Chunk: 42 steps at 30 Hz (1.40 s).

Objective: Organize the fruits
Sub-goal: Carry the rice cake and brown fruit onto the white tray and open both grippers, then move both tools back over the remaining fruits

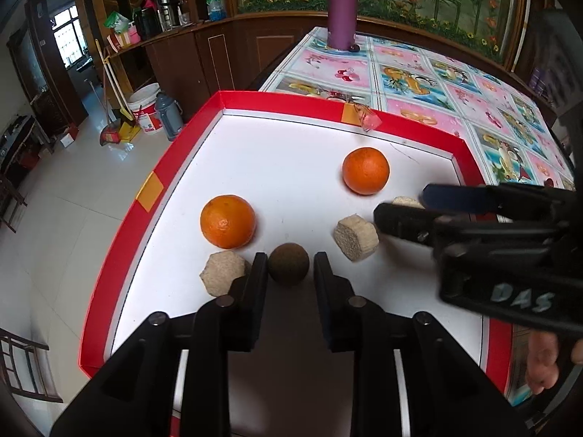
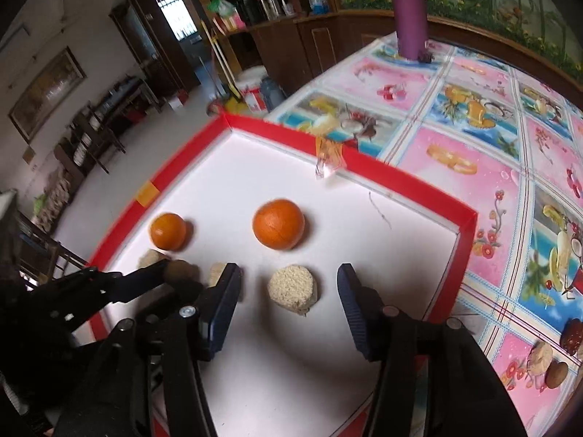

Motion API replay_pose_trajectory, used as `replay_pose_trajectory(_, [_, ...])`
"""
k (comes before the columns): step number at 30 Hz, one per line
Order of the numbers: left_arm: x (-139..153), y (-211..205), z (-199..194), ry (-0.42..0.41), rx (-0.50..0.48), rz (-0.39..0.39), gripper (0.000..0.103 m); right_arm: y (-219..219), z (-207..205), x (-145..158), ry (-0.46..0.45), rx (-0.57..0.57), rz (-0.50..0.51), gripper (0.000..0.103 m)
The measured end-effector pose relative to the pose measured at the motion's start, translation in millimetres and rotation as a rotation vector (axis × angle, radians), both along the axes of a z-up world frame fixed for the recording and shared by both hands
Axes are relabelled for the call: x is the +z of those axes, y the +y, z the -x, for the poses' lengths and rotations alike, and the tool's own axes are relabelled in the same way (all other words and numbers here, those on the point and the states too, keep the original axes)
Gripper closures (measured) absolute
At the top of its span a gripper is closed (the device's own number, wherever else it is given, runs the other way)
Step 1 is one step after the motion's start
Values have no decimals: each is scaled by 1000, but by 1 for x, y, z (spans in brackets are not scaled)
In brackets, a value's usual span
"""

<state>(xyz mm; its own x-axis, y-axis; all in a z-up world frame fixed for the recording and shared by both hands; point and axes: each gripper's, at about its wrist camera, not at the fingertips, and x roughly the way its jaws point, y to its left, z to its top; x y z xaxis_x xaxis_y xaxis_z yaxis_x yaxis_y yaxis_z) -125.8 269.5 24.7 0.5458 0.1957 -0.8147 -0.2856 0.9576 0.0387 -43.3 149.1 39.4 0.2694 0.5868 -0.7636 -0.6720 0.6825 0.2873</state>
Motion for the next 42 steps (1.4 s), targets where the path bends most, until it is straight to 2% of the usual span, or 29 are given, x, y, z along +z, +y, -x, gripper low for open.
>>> replay_pose_trajectory(3, [7,-3,4,-20,9,-11,50,-22,-1,14,-18,-35,-64,49])
replay_pose_trajectory(5, [16,-9,7,-47,20,-49,43,-38,-2,21,-27,-57,-85,49])
replay_pose_trajectory(11, [44,-34,11,-117,-26,-75,31,-97,-8,33,-51,-121,-111,48])
replay_pose_trajectory(18, [56,-90,4,-131,-174,-65,30,-196,-10,32,-73,-250,-81,46])
replay_pose_trajectory(21, [51,-117,-2,-115,-242,-52,30,-233,-12,24,-75,-307,-33,45])
replay_pose_trajectory(26, [45,-162,-11,-87,-354,-30,30,-265,-18,4,-81,-348,83,45])
replay_pose_trajectory(28, [39,-180,-18,-64,-400,-9,30,-271,-26,-6,-68,-356,101,45])
replay_pose_trajectory(33, [25,-206,-33,-11,-440,25,30,-272,-41,-24,-40,-349,121,45])
replay_pose_trajectory(39, [17,-223,-46,16,-469,35,30,-268,-50,-24,-58,-353,117,45])
replay_pose_trajectory(42, [16,-227,-51,17,-473,43,30,-262,-51,-25,-96,-356,166,60])
